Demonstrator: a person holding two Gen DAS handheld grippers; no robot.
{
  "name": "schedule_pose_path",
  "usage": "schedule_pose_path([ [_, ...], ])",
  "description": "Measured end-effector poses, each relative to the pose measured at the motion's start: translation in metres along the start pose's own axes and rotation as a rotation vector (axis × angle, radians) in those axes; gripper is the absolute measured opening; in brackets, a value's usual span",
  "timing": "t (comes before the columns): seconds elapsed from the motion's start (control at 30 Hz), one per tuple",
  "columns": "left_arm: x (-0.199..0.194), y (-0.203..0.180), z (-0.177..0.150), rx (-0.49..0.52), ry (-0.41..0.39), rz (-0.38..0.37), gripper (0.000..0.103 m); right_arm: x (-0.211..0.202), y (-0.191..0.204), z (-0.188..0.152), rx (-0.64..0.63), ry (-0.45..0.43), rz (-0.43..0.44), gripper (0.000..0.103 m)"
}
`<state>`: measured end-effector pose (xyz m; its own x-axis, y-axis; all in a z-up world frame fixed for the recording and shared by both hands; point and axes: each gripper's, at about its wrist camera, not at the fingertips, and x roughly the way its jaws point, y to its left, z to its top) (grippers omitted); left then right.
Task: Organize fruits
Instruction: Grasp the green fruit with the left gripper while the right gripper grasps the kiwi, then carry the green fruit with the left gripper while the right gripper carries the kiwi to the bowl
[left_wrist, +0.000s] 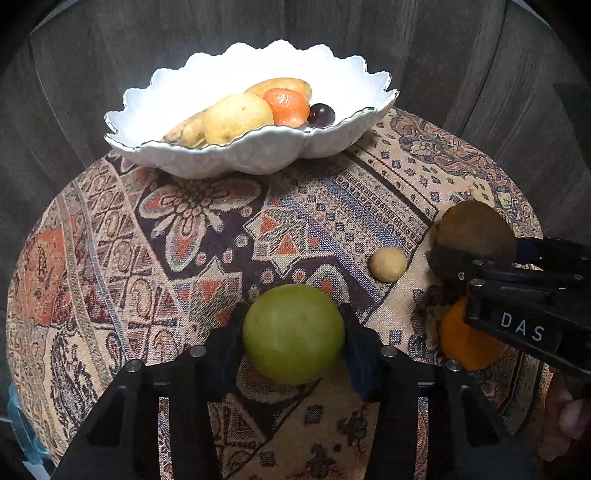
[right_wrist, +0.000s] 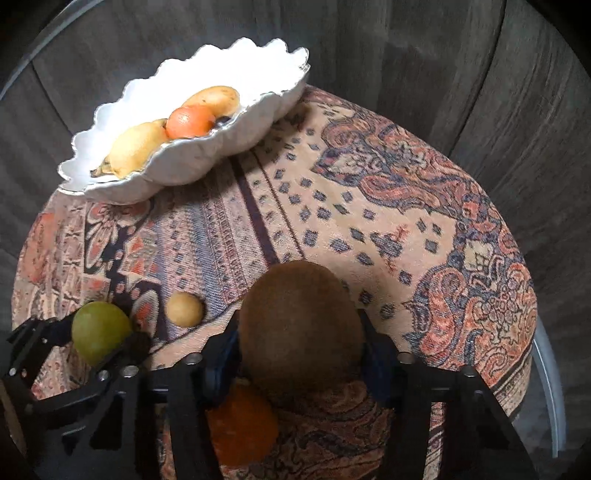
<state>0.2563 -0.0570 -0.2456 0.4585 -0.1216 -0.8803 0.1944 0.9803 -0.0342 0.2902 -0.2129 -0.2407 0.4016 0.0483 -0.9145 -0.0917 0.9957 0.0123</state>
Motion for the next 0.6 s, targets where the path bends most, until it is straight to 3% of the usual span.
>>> schedule_pose_path([
  [0.6,-0.034,0.013,0.003,-0.031,-0.065,0.002,0.047,-0.035,-0.003,-0.004,0.003,-0.077,-0.005,0.056],
])
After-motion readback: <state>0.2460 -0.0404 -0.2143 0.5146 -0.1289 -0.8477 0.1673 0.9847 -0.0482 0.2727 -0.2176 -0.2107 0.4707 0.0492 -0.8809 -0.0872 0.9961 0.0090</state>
